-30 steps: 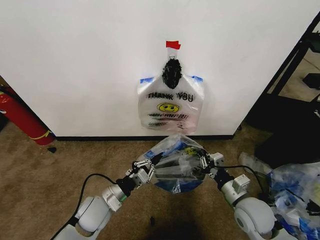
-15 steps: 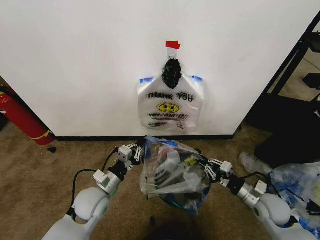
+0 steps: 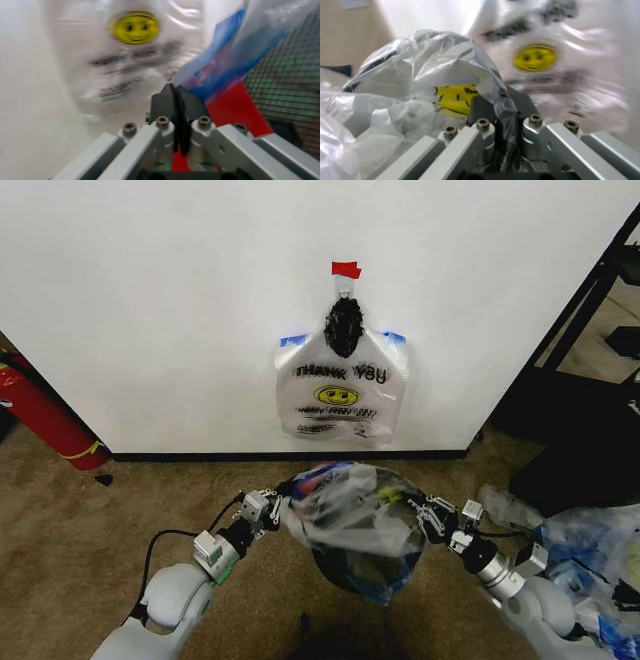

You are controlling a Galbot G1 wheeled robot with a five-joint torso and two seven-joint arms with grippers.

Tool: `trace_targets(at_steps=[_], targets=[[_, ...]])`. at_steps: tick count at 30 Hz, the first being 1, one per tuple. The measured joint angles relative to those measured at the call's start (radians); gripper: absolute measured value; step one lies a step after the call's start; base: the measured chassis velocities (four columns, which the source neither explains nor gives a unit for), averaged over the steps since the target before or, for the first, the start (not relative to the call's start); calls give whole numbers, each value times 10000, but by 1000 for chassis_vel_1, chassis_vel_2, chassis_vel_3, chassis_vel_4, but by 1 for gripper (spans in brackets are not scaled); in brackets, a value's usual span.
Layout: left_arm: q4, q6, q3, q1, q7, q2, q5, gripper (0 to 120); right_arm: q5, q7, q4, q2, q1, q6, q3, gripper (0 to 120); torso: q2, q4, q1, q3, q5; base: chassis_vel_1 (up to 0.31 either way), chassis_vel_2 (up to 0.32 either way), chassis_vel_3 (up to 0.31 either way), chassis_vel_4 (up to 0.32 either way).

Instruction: Pick up the garbage bag from the wall and place it over the trash bin.

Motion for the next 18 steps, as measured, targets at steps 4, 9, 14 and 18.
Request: trace_targets(at_steps=[4, 9, 14, 18], targets=[[-151, 43, 33, 110, -1098, -321, -1012, 22, 45, 2860, 384, 234, -181, -38, -612, 1, 0, -2, 0, 0, -1, 0, 0, 0, 0], [-151, 528, -83, 343, -1709, -409, -988, 38, 304, 4880, 726, 462, -249, -101, -1230, 1, 0, 1, 0, 0, -2, 0, 0, 0, 0], [-768, 1409, -143, 820, -2451, -439, -1335, 56, 465, 5817, 795, 705, -252, 102, -1652, 1, 0, 0, 0, 0, -2, 0, 0, 0, 0], [-1985, 2435, 140, 1492, -3009, -599, -2391, 73, 409, 5886, 612, 863, -179, 416, -1787, 1, 0, 2, 0, 0, -1, 0, 0, 0, 0]])
